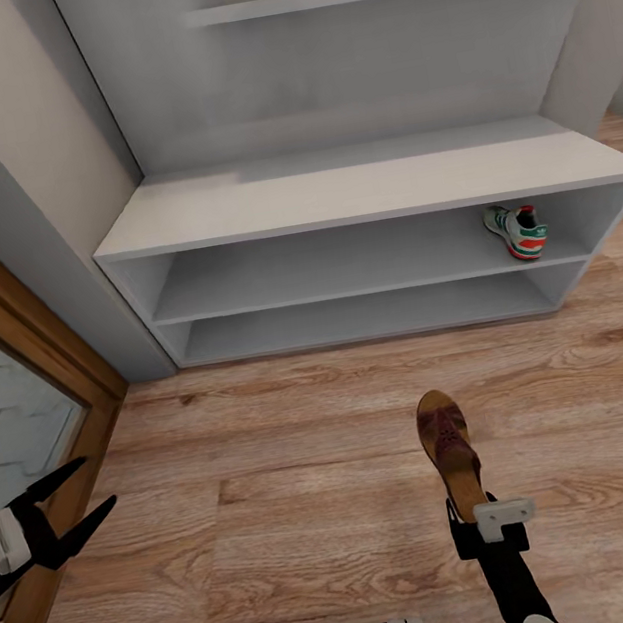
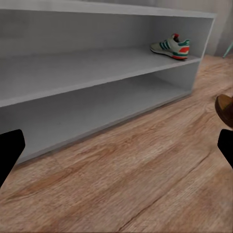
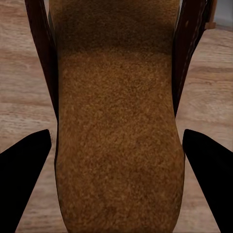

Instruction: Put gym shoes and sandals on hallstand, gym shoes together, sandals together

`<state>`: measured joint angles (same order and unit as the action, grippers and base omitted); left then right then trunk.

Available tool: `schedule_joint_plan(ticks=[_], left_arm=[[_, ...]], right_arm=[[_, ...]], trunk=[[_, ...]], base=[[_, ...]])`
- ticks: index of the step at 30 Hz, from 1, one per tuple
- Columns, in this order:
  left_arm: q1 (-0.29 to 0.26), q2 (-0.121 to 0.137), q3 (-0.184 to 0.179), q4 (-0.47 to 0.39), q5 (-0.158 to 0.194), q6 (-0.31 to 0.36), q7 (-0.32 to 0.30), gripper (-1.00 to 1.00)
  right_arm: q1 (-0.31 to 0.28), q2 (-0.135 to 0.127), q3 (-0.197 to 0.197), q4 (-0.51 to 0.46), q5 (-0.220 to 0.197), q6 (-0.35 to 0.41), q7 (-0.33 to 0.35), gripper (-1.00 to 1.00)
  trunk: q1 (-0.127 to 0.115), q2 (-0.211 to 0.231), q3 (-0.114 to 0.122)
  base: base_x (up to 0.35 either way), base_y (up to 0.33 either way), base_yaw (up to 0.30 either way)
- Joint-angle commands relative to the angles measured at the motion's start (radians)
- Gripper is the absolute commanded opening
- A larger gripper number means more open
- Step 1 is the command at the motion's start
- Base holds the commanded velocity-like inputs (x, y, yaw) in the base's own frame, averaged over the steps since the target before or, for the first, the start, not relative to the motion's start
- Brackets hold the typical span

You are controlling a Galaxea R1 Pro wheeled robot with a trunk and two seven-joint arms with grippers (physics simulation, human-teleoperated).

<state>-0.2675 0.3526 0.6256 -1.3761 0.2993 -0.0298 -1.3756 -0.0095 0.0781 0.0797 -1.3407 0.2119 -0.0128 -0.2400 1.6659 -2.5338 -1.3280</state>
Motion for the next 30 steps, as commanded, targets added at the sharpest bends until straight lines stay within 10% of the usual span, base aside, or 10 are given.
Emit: schedule_joint_plan(ticks=[1,30], left_arm=[[-0.001,-0.001,0.003,-0.001,0.003,-0.002,-0.005,1.00],[-0.002,-0.013,0.136,-0.005,0.054,0.024,0.163,1.00]], right_arm=[[0.000,0.000,0.002,0.001,0.007,-0.001,-0.006,-1.00],[0.001,0.002,0.006,0.007,0.009,-0.003,-0.006,-1.00]], trunk=[[0.000,0.000,-0.001],[0.000,0.000,-0.001]], base=[[0.000,0.000,0.000],[0.000,0.000,0.000]])
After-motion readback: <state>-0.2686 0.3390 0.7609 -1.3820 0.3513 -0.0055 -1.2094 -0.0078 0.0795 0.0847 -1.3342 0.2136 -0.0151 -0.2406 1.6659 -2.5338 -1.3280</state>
